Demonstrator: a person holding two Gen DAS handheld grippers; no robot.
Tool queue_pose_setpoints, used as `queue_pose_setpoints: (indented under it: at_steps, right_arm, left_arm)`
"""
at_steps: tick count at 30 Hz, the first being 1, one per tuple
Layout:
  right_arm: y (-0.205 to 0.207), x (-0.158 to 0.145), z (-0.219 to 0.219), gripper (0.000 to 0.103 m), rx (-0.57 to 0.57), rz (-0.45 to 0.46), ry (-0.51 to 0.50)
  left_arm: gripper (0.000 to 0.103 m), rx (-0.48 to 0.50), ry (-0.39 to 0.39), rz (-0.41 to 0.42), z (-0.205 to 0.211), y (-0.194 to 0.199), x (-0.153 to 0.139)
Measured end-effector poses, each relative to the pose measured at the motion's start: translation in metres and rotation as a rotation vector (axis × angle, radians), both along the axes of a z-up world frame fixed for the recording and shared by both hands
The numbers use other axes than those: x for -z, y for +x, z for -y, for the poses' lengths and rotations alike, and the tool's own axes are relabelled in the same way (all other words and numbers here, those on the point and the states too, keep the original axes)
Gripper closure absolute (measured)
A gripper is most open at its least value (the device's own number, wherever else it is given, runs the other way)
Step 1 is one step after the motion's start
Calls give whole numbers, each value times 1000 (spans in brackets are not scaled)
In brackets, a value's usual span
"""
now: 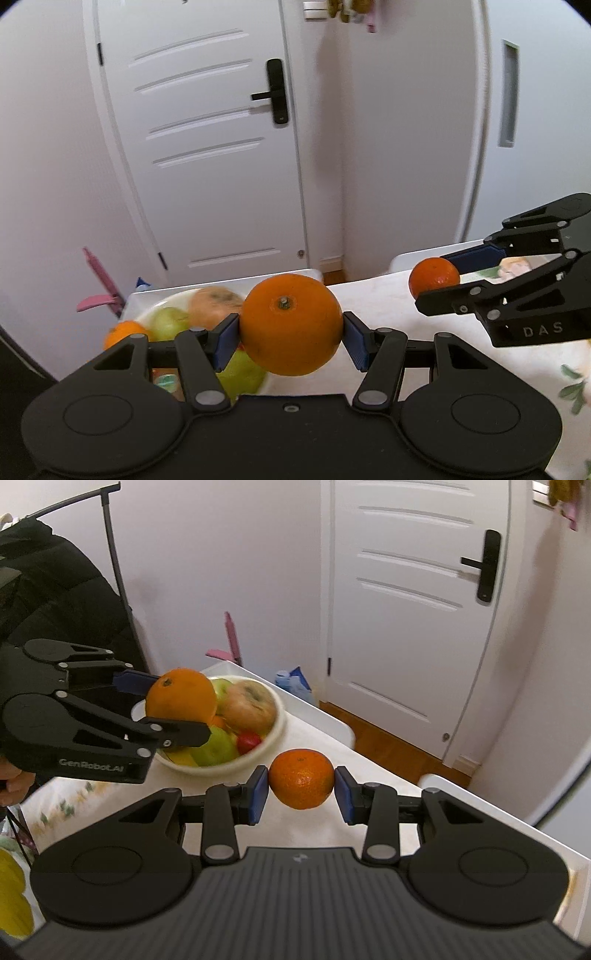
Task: Organize fruits
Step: 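Carry the large orange into the bowl with the left tool and release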
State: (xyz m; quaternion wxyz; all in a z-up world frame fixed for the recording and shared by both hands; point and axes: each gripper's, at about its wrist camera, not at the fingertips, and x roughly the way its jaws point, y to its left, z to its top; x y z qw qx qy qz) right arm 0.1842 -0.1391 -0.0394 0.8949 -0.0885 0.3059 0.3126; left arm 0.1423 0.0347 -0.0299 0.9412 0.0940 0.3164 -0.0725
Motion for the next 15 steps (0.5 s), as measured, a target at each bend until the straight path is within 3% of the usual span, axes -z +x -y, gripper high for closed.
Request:
queue_pose_setpoints:
  at_steps: [8,15]
  right_arm:
    - [11,8,-62,49,14,-36,7]
    - [23,20,-95,49,65,-74,10]
  left_arm:
    - [40,-9,30,-27,-59,18,10]
    - [40,46,72,-53,-86,43,30]
